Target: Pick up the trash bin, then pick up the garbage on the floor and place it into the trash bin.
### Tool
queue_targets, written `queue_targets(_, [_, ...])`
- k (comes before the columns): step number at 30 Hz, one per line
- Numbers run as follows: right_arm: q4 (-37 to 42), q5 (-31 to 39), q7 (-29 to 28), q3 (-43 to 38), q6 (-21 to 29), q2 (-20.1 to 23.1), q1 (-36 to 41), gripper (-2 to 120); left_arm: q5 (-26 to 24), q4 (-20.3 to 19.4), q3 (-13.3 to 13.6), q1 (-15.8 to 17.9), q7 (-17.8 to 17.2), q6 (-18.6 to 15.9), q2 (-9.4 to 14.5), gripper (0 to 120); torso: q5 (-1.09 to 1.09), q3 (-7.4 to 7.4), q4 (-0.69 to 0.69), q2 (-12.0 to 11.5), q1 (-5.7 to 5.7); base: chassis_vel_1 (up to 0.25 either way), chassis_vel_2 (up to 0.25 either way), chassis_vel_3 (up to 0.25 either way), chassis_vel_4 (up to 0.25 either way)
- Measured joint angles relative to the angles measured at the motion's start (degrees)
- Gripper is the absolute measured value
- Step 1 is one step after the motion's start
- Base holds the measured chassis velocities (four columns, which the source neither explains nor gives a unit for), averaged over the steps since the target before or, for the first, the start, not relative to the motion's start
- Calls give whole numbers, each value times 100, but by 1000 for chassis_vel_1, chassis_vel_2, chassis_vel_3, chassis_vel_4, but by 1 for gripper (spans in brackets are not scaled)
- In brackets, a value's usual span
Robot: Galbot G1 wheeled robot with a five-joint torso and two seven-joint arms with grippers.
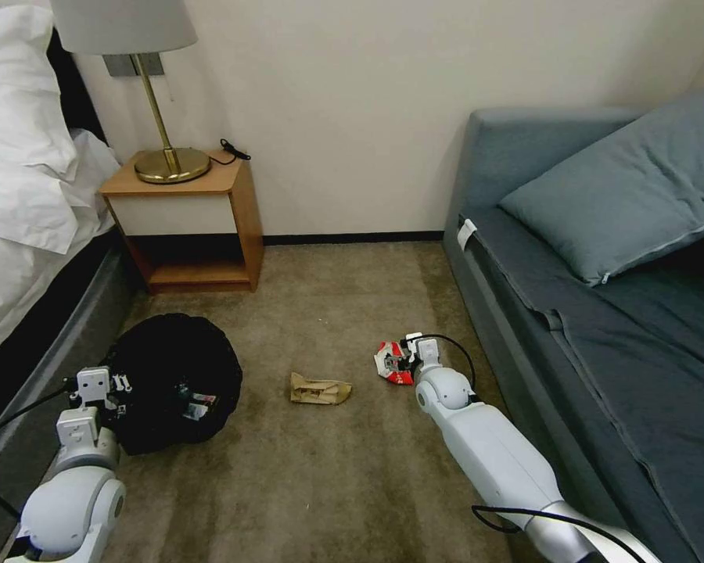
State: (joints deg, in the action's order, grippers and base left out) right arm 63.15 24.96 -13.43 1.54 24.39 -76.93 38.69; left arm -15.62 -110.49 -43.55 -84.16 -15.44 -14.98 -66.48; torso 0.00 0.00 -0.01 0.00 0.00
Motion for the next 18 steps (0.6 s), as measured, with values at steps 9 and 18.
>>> queue_targets(9, [-96,-55,49,5,-22,-17,-29,100,6,62,2,14,0,13,-25,5,0,0,1,0,0,-62,84,67,-73])
queue_targets(18, [-201,-112,95,9,-60,-26,-76,100,21,115,11,39,2,27,-44,5,0,0,1,0,0,-76,62,68,-76])
